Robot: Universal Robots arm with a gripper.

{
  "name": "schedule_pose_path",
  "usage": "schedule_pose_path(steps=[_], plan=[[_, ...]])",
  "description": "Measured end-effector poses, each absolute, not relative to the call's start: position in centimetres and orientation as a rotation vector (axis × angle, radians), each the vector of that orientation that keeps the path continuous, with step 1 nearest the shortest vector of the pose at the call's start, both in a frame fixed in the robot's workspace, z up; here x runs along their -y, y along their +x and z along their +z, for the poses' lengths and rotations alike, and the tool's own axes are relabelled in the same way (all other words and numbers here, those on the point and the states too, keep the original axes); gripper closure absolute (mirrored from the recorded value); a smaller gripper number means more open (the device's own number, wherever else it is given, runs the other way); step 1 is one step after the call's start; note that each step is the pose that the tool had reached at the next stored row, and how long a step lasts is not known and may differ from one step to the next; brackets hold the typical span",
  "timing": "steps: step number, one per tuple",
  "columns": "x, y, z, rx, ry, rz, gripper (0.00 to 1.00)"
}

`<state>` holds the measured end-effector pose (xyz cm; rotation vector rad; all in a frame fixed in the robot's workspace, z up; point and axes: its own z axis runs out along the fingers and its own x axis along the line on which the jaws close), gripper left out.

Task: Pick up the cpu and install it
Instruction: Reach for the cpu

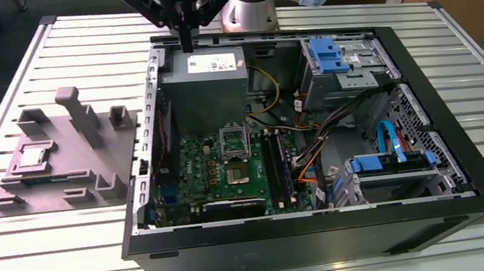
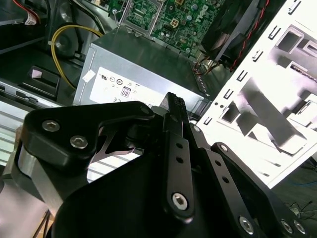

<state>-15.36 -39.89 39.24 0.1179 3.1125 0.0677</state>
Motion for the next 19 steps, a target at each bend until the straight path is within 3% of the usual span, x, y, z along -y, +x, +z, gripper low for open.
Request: schedule_pose_path(steps=[19], plan=[[39.89, -15.71, 39.17, -3.113, 0.118, 0.068, 0.9]])
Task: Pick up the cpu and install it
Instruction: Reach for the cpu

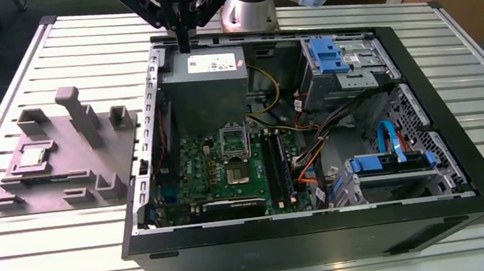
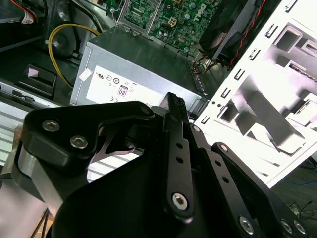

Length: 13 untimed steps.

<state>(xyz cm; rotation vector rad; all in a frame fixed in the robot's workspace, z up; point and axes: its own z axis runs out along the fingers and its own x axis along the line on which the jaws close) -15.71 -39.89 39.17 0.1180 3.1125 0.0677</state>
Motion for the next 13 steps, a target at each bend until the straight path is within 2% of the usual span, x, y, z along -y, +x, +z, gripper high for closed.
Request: schedule_pose_path(steps=[13], plan=[[39.89, -15.88, 39.14, -3.113, 0.118, 0.068, 0.9]])
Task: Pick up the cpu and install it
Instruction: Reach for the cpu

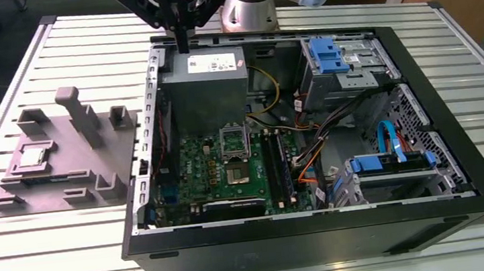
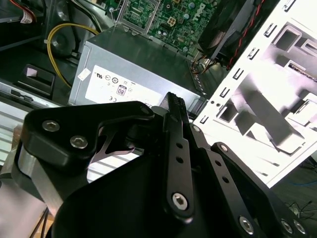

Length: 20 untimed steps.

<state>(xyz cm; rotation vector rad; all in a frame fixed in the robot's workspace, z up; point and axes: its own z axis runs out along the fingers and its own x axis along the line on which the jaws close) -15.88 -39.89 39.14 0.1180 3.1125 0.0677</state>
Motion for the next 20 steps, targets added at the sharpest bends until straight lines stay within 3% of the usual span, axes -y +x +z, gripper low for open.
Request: schedule_pose_path(steps=[20], plan=[[39.89, -16.78, 39.12, -3.119, 0.118, 0.067, 0.9]])
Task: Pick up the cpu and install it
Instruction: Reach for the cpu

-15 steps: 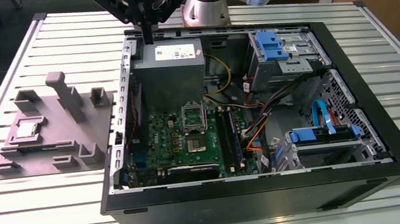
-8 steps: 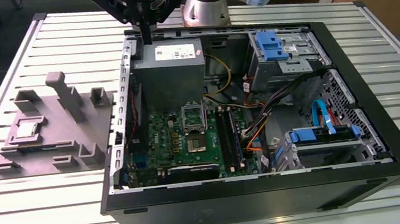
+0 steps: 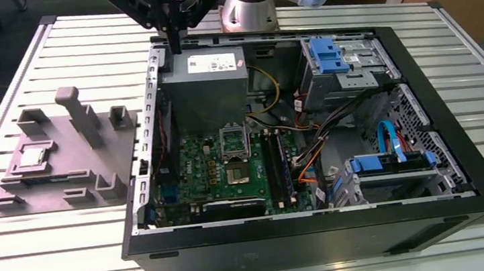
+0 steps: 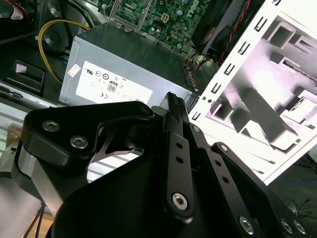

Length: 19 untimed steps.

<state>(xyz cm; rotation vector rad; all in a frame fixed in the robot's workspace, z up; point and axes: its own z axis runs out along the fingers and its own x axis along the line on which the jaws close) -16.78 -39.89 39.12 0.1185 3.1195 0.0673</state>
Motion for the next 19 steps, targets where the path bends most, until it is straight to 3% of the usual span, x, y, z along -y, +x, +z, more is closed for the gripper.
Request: schedule_pose_path(steps=[19], plan=[[39.9, -17.8, 39.0, -3.14, 0.12, 0.067, 0.9]])
